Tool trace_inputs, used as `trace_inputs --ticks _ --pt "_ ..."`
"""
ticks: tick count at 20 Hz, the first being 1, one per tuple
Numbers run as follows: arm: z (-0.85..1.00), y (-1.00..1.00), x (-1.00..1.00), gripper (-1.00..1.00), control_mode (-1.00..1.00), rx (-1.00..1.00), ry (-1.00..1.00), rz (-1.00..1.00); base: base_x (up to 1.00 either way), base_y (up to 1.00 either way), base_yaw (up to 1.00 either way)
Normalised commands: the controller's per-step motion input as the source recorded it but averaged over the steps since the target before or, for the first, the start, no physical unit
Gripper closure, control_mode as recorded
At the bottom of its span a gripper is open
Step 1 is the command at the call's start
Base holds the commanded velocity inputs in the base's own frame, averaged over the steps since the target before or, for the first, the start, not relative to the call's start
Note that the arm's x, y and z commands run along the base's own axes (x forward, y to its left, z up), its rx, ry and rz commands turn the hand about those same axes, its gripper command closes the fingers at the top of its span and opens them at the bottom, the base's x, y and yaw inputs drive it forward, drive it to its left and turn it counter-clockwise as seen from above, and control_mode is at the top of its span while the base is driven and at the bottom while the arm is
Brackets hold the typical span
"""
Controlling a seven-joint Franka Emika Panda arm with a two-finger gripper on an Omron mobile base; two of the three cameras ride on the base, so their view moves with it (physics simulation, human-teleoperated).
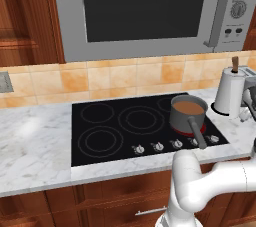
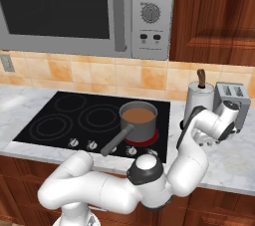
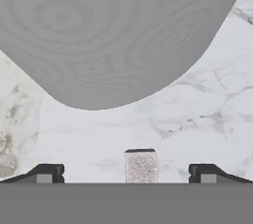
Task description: Pick up the sugar cube(s) and place them in the saucepan with hot chocolate.
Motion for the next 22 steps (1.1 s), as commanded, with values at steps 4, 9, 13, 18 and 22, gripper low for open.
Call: trace_inputs --ticks 4,9,13,18,22 --pt "-0.02 -0.1 0.1 -1.0 -1.0 0.0 0.0 0.0 0.0 0.0 0.0" --pt "-0.02 -0.04 0.1 -1.0 -1.0 0.0 0.0 0.0 0.0 0.0 0.0" --pt "-0.17 -0.01 0.03 -1.0 -1.0 0.0 0.0 0.0 0.0 0.0 0.0" --pt "-0.34 0.0 -0.05 -1.0 -1.0 0.0 0.06 0.0 0.0 0.0 0.0" --pt "-0.24 0.04 -0.22 1.0 -1.0 0.0 0.06 0.0 0.0 0.0 0.0"
